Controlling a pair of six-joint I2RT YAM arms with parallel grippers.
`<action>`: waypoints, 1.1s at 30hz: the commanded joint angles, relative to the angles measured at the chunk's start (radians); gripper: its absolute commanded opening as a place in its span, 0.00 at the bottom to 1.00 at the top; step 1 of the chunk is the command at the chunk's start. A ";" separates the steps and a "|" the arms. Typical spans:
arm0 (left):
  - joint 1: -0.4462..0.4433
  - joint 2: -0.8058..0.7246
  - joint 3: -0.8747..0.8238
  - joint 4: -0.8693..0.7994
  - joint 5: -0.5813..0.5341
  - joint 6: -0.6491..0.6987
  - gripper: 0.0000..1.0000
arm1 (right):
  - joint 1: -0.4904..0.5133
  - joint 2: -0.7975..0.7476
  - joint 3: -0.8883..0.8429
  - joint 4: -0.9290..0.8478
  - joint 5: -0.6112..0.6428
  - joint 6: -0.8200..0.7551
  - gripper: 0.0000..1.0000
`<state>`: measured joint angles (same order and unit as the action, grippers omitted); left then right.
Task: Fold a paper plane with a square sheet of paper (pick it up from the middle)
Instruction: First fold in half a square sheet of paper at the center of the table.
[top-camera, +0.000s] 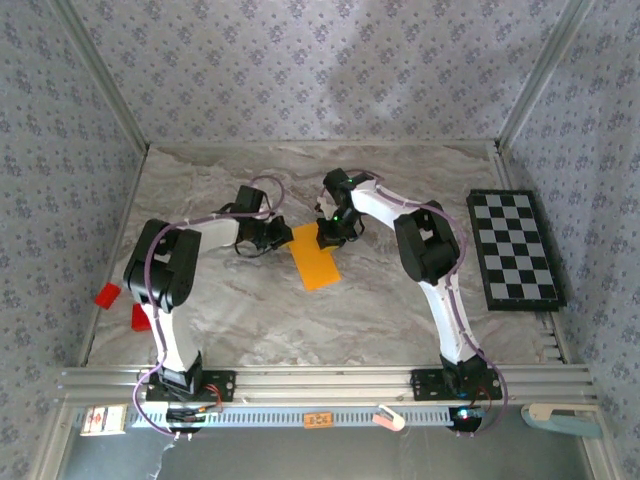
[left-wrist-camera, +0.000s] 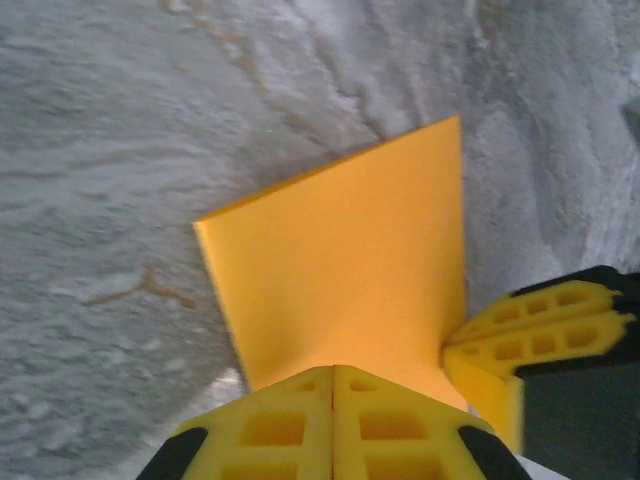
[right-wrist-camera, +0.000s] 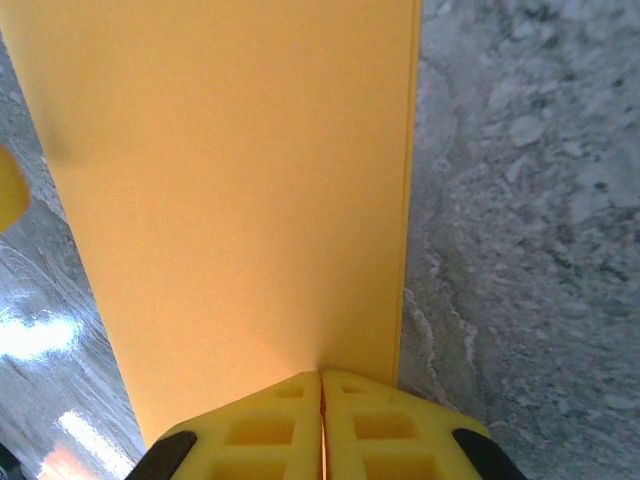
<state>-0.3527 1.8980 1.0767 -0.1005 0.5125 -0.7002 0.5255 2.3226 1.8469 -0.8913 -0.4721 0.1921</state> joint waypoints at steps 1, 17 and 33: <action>0.008 0.039 0.022 -0.009 0.031 0.003 0.07 | -0.021 0.012 0.044 -0.013 -0.021 -0.034 0.10; 0.008 0.090 0.030 -0.088 -0.033 -0.019 0.04 | 0.067 -0.128 -0.181 0.369 -0.149 0.392 0.07; 0.009 0.098 0.025 -0.104 -0.055 -0.047 0.04 | 0.114 -0.039 -0.194 0.345 -0.205 0.396 0.00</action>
<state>-0.3424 1.9480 1.1046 -0.1310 0.5125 -0.7349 0.6312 2.2635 1.6619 -0.5167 -0.6453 0.5877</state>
